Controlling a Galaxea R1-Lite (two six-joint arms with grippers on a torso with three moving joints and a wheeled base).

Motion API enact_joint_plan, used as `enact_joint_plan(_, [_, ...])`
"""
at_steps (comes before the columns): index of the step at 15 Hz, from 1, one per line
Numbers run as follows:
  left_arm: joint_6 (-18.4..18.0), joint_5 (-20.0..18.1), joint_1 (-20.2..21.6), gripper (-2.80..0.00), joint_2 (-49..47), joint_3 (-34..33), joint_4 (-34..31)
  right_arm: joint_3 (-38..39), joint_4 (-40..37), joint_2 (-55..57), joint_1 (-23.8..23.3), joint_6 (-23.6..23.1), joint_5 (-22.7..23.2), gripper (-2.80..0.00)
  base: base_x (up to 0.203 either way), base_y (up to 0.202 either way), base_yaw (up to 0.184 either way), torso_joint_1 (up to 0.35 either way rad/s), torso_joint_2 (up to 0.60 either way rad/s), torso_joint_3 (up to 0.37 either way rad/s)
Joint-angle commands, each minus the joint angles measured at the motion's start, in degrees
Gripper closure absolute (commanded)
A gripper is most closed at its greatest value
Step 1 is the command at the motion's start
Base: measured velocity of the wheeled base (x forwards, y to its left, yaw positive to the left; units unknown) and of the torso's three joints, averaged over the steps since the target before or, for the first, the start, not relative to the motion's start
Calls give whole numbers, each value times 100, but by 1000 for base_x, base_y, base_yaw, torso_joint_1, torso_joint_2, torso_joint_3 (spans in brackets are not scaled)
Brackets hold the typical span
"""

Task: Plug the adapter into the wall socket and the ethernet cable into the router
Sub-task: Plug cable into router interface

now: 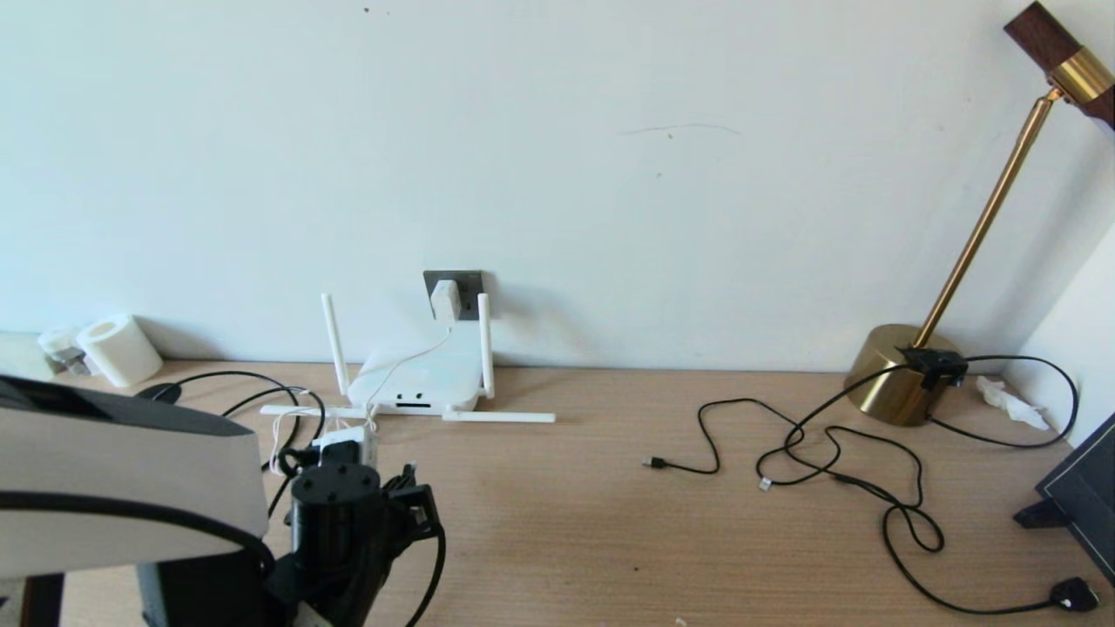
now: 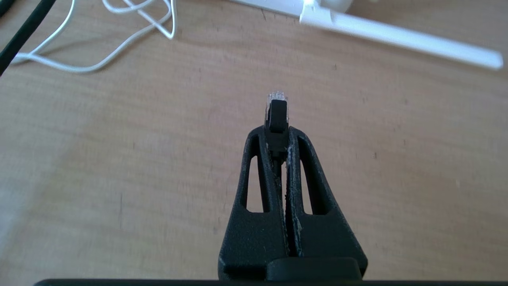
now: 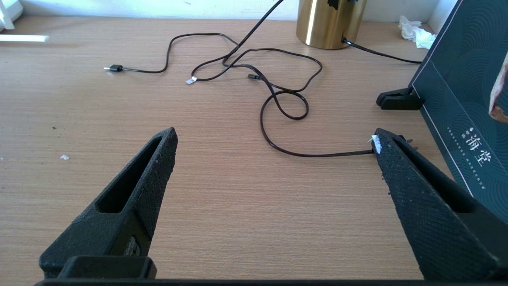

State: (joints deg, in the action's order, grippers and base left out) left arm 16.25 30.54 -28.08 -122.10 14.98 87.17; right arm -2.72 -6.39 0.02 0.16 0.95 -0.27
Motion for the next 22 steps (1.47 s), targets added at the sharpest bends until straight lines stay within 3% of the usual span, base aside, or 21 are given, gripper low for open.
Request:
enact_joint_plan(1, [-16,-244,284,0,-68,192,49,-1,-3,6,2,2,0,-280,0,0,0,0,0,0])
enact_joint_plan(4, [-167,-505,578,0,-277,474,49,-1,-3,2,2,2,0,-280,0,0,0,0,0,0])
enact_joint_plan(12, [-300,-514,678,0,-932,1225,49,-1,-3,5,2,2,0,-280,0,0,0,0,0,0])
enact_joint_plan(18, [-306,-541,823,0,-952,1422,49,-1,-3,-2,2,2,0,-280,0,0,0,0,0,0])
enact_joint_plan(22, [-351,-1096,1143,0,-979,1481,49,-1,-3,-2,2,2,0,-280,0,0,0,0,0,0])
